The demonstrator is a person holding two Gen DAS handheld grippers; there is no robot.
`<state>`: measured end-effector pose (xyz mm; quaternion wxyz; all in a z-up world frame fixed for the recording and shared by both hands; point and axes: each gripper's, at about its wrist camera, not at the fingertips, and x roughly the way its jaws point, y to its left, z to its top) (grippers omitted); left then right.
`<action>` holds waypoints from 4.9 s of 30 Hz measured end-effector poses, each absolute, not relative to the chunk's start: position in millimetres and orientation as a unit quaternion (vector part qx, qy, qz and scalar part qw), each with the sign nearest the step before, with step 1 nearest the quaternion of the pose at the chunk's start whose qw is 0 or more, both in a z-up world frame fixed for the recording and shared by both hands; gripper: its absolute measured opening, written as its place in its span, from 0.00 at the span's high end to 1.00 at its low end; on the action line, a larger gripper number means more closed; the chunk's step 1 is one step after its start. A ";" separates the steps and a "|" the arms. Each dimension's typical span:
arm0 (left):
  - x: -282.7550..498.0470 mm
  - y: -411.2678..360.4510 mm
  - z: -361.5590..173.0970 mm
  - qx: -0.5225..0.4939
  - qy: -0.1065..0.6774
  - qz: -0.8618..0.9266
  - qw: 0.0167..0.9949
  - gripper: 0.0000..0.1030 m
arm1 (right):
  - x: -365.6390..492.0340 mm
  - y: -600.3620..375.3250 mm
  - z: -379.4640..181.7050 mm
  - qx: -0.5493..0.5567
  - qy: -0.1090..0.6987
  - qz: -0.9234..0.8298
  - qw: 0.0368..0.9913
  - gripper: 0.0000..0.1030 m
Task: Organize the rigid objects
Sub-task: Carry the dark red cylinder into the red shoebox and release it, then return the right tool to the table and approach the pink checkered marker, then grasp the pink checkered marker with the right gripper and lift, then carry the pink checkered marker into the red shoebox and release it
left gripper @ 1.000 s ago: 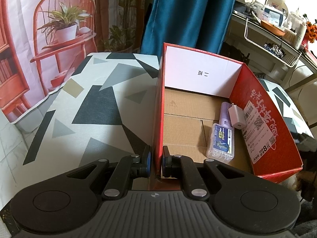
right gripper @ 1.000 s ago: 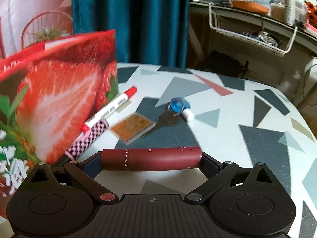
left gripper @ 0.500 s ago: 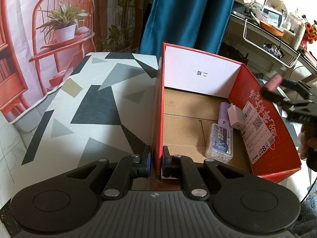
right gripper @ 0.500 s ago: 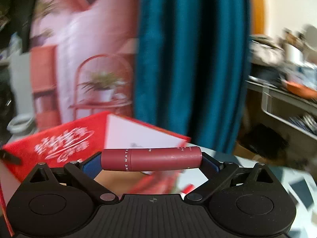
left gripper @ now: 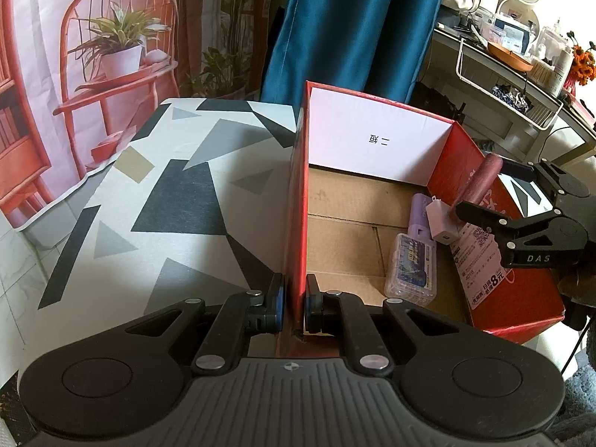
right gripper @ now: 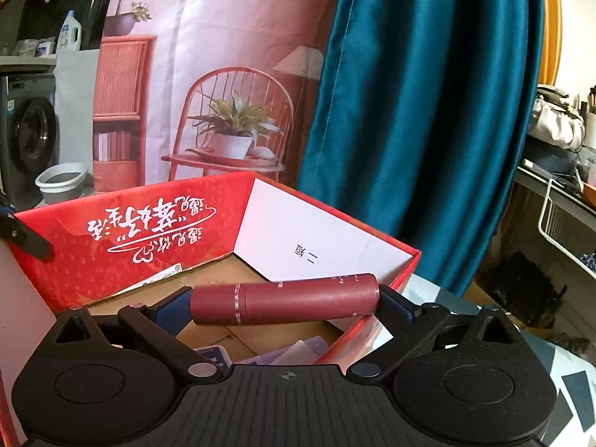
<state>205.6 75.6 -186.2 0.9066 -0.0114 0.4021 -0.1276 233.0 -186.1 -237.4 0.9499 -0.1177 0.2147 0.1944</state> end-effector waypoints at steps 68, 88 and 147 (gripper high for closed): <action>205.3 77.1 -187.1 -0.017 0.400 -0.128 0.907 0.89 | 212.7 -254.1 -321.3 -0.045 0.368 0.060 0.927 0.70; 204.7 75.9 -186.2 -0.016 0.400 -0.123 0.908 0.89 | 195.2 -296.1 -331.4 -0.027 0.333 -0.026 0.942 0.84; 204.6 78.4 -188.8 -0.018 0.399 -0.126 0.908 0.89 | 242.7 -207.9 -214.2 0.091 0.282 0.156 0.942 0.86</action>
